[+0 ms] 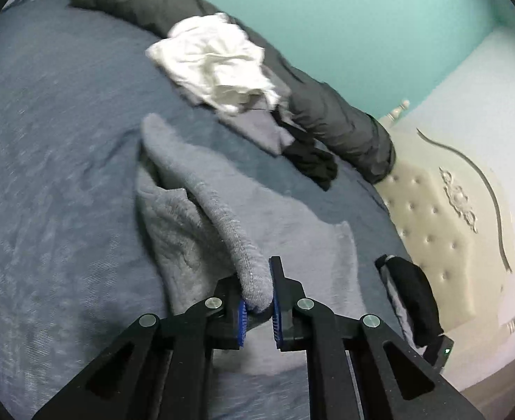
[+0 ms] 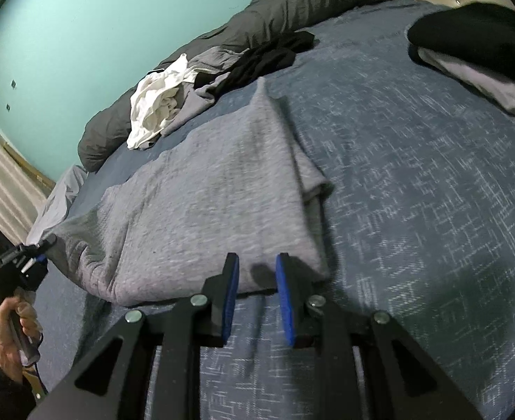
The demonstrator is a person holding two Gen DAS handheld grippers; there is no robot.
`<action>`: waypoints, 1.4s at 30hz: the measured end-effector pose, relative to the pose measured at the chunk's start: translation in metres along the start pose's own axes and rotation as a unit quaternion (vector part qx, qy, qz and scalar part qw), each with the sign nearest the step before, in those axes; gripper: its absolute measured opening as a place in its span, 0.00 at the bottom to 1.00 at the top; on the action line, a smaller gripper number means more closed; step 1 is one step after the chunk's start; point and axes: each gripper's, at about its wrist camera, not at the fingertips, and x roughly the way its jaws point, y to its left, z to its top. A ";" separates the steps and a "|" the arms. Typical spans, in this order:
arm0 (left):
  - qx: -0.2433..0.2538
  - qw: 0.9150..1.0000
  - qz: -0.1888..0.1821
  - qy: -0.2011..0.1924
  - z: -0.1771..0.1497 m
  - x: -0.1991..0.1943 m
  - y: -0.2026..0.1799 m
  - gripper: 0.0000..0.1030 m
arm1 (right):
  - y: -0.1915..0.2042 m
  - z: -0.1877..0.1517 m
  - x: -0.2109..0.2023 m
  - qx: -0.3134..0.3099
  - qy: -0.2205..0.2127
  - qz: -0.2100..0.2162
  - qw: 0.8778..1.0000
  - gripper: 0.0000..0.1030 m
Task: Fold clothes
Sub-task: 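Grasp the folded sweatshirt edge with the left gripper and lift it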
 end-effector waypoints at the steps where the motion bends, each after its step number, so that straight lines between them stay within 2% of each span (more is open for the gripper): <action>1: 0.011 1.000 -0.004 0.002 0.003 0.005 -0.015 0.11 | -0.002 0.000 -0.001 0.002 0.001 0.002 1.000 0.23; 5: 0.052 0.998 -0.023 0.014 0.011 0.030 -0.074 0.10 | -0.013 0.001 -0.006 0.012 0.006 0.014 1.000 0.25; 8: 0.103 0.993 -0.033 0.041 0.004 0.065 -0.129 0.10 | -0.024 0.005 -0.013 0.022 0.002 0.016 1.000 0.26; 11: 0.158 0.983 -0.035 0.088 -0.023 0.110 -0.178 0.10 | -0.037 0.008 -0.019 0.039 -0.006 0.014 0.999 0.26; 14: 0.201 0.968 -0.033 0.144 -0.064 0.159 -0.208 0.10 | -0.049 0.012 -0.023 0.057 -0.009 0.010 0.998 0.26; 17: 0.223 0.956 -0.005 0.193 -0.102 0.198 -0.213 0.11 | -0.059 0.014 -0.025 0.072 -0.012 0.010 0.997 0.26; 18: 0.227 0.953 0.004 0.198 -0.108 0.203 -0.212 0.11 | -0.060 0.015 -0.025 0.074 -0.011 0.012 0.997 0.26; 21: 0.211 0.957 0.002 0.197 -0.110 0.200 -0.207 0.14 | -0.061 0.017 -0.025 0.075 -0.011 0.018 0.997 0.26; 24: 0.210 0.959 -0.002 0.191 -0.100 0.185 -0.211 0.30 | -0.060 0.018 -0.026 0.077 -0.011 0.025 0.997 0.26; 25: 0.215 0.959 0.001 0.183 -0.097 0.177 -0.213 0.42 | -0.059 0.018 -0.026 0.080 -0.012 0.029 0.996 0.26; 26: 0.217 0.961 0.004 0.171 -0.091 0.166 -0.213 0.49 | -0.057 0.019 -0.027 0.080 -0.013 0.035 0.996 0.26; 29: 0.205 0.967 0.019 0.147 -0.078 0.140 -0.203 0.50 | -0.048 0.024 -0.026 0.078 -0.017 0.052 0.995 0.27; 32: 0.200 0.969 0.060 0.133 -0.068 0.131 -0.184 0.50 | -0.035 0.029 -0.026 0.073 -0.021 0.080 0.994 0.50; 36: 0.195 0.965 0.107 0.136 -0.066 0.131 -0.154 0.50 | -0.016 0.037 -0.021 0.065 -0.018 0.106 0.992 0.52; 39: 0.197 0.963 0.113 0.147 -0.075 0.136 -0.141 0.50 | -0.003 0.041 -0.012 0.059 -0.011 0.118 0.991 0.60; 42: 0.198 0.962 0.110 0.149 -0.083 0.138 -0.135 0.50 | 0.009 0.043 0.003 0.051 0.006 0.120 0.991 0.60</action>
